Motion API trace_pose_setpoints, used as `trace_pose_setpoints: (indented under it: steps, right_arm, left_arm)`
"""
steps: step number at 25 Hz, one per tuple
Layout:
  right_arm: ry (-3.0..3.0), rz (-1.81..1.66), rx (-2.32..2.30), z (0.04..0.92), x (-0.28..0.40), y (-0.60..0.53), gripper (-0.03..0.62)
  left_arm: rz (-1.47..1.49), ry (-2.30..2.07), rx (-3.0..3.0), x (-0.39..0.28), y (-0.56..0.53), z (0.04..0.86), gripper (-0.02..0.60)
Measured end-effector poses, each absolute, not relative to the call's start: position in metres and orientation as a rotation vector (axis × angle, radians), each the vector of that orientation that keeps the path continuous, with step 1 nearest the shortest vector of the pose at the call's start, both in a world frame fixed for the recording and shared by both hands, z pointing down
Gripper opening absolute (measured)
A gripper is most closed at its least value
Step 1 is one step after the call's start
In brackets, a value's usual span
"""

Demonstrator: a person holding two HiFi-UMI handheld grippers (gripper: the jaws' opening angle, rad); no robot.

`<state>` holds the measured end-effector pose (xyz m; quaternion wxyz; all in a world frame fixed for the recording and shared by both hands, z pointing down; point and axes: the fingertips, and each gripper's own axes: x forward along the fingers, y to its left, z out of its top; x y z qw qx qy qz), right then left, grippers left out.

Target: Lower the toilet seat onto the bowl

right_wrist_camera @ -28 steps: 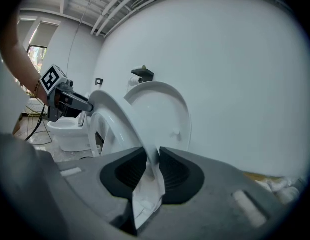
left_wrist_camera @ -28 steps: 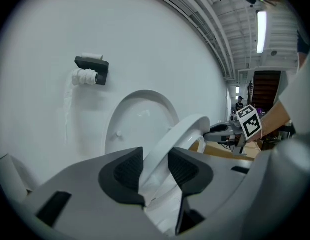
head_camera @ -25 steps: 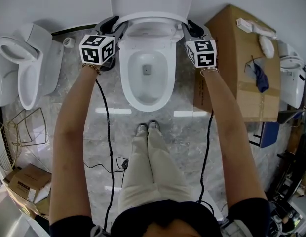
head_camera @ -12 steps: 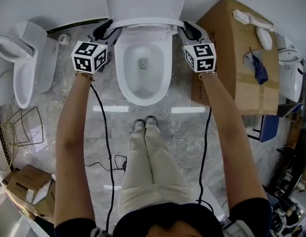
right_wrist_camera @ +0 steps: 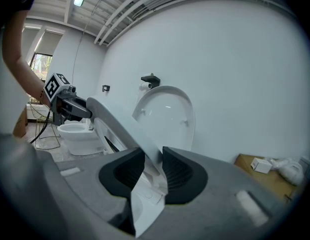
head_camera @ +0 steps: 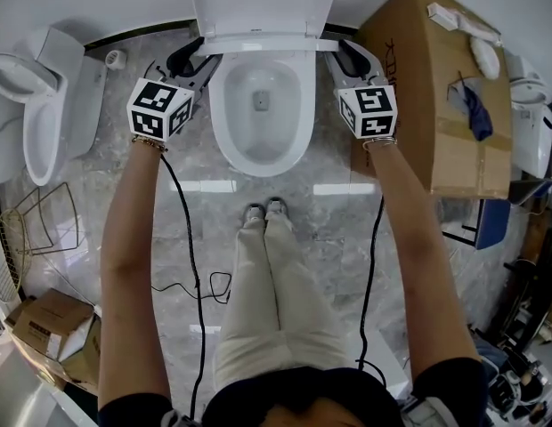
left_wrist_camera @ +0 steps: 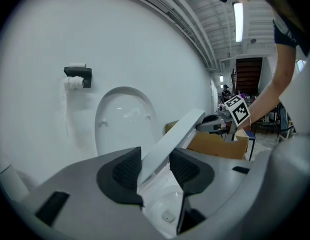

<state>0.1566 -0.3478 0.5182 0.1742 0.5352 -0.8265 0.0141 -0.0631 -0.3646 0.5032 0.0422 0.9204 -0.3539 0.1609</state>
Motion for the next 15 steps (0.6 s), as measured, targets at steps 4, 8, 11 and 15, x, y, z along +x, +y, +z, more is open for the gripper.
trace_pose_setpoints:
  steps: [4,8,11,15]
  right_arm:
    - [-2.344,0.062,1.526,0.528,0.155,-0.331,0.104]
    - [-2.348,0.067,1.53,0.536,0.154,-0.317,0.106]
    - [-2.357,0.09,1.543,0.542,0.154,-0.308,0.109]
    - [-2.345,0.089,1.517,0.552,0.152,-0.294,0.112]
  left_arm:
    - [0.515,-1.074,2.838,-0.065,-0.347,0.514,0.172]
    - [0.528,-1.075,2.853,-0.066,-0.333,0.522,0.173]
    - [0.545,-1.091,2.872,-0.066,-0.323,0.528,0.173]
    - [0.593,-1.093,2.887,-0.069,-0.307,0.539,0.175]
